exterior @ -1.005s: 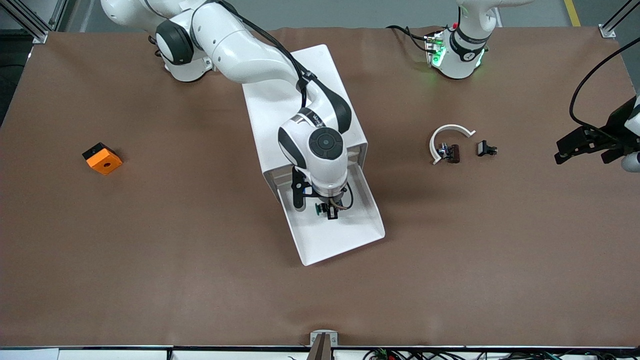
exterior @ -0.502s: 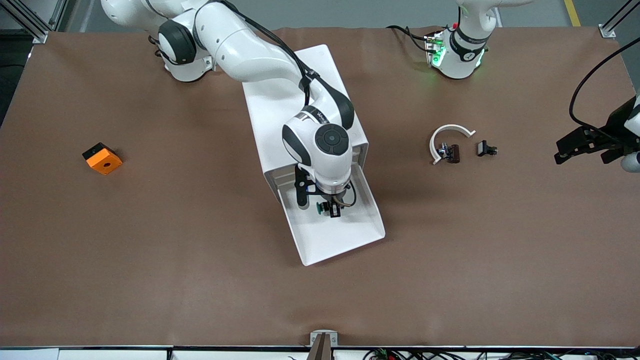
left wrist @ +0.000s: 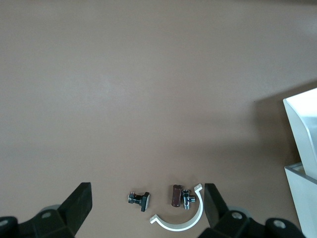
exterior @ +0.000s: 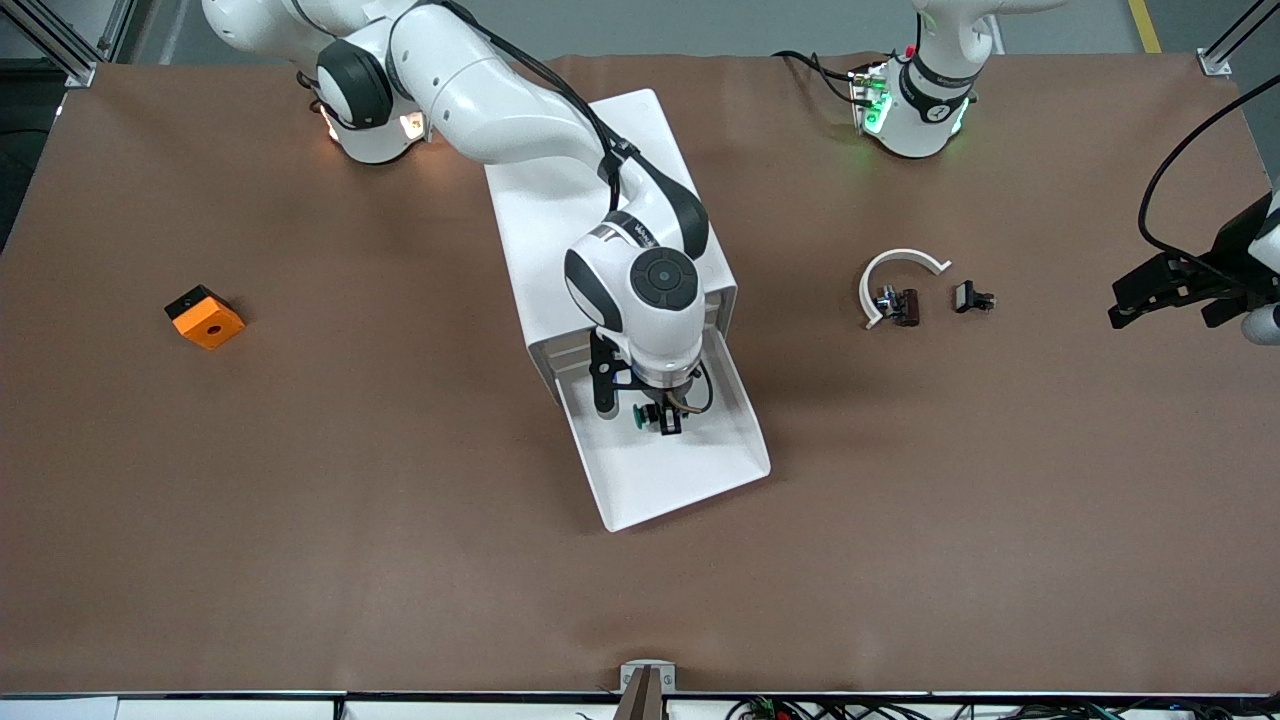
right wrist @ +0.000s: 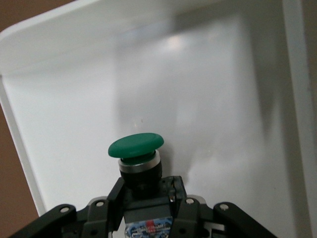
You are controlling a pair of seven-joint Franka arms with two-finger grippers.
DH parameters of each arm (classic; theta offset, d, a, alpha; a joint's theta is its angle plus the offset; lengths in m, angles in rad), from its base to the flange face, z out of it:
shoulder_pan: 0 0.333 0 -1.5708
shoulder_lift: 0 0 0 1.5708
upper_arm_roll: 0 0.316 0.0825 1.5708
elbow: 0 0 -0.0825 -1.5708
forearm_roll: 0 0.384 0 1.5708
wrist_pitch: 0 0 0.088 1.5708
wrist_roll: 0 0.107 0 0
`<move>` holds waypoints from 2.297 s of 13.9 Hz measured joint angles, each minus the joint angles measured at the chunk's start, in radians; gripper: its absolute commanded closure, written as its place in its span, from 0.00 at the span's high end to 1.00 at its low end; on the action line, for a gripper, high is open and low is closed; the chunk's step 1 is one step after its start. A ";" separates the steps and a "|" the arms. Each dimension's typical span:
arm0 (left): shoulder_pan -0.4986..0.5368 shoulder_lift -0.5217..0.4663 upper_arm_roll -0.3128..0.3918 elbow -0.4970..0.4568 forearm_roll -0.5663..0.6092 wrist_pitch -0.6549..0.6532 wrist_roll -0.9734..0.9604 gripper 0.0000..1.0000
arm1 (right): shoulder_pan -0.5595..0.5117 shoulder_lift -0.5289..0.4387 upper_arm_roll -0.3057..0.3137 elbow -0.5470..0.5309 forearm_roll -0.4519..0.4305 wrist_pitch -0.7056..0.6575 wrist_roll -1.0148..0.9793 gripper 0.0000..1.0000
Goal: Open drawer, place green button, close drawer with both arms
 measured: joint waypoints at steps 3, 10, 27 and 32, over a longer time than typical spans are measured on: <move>0.000 0.000 0.000 0.000 0.000 0.000 0.000 1.00 | -0.002 0.000 -0.005 0.002 0.000 0.000 0.002 0.00; -0.001 0.000 0.000 0.000 0.000 0.000 0.000 1.00 | -0.052 0.003 -0.014 0.004 -0.008 0.012 -0.015 0.00; -0.002 0.000 0.000 0.000 0.000 0.000 0.000 1.00 | -0.043 0.025 -0.006 0.006 -0.009 0.035 -0.053 0.00; -0.002 0.000 0.000 0.000 0.000 0.000 0.000 1.00 | -0.045 0.026 0.005 0.006 -0.009 0.039 -0.060 0.86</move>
